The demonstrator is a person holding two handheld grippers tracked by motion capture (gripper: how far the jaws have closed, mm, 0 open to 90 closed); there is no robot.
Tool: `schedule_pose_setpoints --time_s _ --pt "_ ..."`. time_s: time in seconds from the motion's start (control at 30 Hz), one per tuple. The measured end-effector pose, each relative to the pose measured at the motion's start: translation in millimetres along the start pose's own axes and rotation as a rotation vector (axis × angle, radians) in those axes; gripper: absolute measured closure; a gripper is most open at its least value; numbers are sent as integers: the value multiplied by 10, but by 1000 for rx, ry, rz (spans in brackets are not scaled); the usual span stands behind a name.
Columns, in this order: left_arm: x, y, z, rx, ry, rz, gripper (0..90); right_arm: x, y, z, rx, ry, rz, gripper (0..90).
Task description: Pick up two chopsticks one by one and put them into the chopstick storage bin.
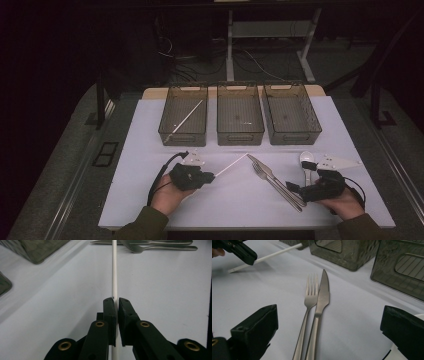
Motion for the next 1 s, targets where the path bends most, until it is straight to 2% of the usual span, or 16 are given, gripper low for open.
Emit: schedule_pose_setpoints --time_s 0.37,0.6,0.83,1.0 --pt "-6 156 -110 60 3 7 845 -4 -1 -16 11 0 3 15" --pt "-29 268 -189 88 -15 12 845 -14 -16 -21 16 2 3 15" --pt "-44 310 -254 100 -25 13 846 -56 -75 -5 -3 13 -7 15" --pt "-65 399 -362 133 -35 7 845 -38 -69 -4 -3 5 -1 15"
Point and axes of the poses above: each handheld gripper's, and its own axes: y roughly backward along the jaws, z roughly out of its underside, x roughly to its right, the point moved 9 cm from there along -y, roughly forward along the jaws, and after that the axes turned 6 degrees about z, right-handed, at the moved point
